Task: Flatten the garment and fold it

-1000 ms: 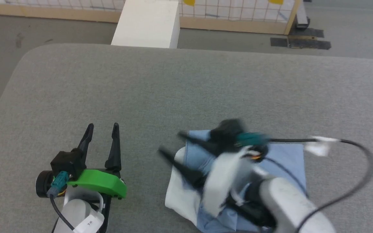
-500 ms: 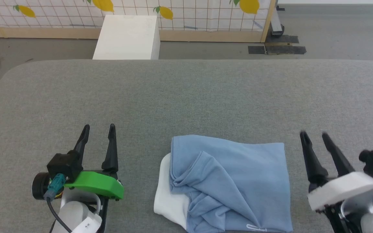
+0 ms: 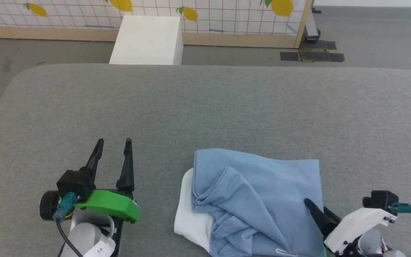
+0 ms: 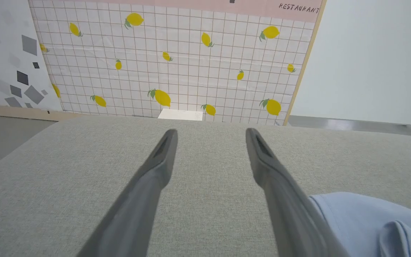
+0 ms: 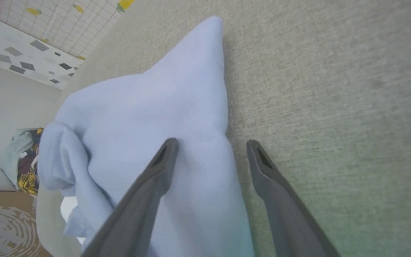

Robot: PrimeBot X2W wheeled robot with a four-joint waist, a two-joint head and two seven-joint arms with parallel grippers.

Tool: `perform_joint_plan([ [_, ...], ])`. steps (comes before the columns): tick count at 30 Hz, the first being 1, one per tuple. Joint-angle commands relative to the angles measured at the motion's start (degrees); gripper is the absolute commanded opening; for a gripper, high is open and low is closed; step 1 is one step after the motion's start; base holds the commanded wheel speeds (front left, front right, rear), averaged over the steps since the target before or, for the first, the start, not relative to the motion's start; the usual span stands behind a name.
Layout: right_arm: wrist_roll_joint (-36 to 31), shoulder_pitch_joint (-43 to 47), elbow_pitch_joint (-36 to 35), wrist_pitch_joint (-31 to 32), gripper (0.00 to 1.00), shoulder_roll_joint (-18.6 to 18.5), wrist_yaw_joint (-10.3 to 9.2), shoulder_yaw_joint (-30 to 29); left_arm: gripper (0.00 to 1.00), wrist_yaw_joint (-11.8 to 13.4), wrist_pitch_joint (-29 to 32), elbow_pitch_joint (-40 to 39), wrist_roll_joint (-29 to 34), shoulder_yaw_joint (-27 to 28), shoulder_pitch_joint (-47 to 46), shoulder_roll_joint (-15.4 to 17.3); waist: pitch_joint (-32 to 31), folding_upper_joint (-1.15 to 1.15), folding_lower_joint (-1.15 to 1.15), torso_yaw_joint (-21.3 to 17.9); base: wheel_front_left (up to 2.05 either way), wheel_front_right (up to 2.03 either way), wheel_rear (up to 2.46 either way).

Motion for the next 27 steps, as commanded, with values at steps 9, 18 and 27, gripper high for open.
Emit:
perform_joint_plan([
  [9,1.9,-5.4,9.0,5.6,0.32,0.0,-0.08,3.9,1.00,-0.4,-0.3,0.5,0.0,0.0,1.2,-0.3,-0.3,0.00,0.00,1.2,0.00,0.00,0.00],
  [18,-12.0,-8.4,-0.2,6.6,0.00,0.0,-0.08,6.1,1.00,-0.3,-0.3,0.2,-0.2,0.8,2.0,-0.3,-0.4,0.00,0.00,-0.3,0.00,0.00,0.00],
  [27,-35.2,-17.7,-15.8,12.7,0.00,-5.7,-0.08,16.7,1.00,-0.1,-0.3,-1.4,-0.3,2.4,1.1,-0.5,2.5,0.00,0.00,-6.7,0.00,0.00,0.00],
])
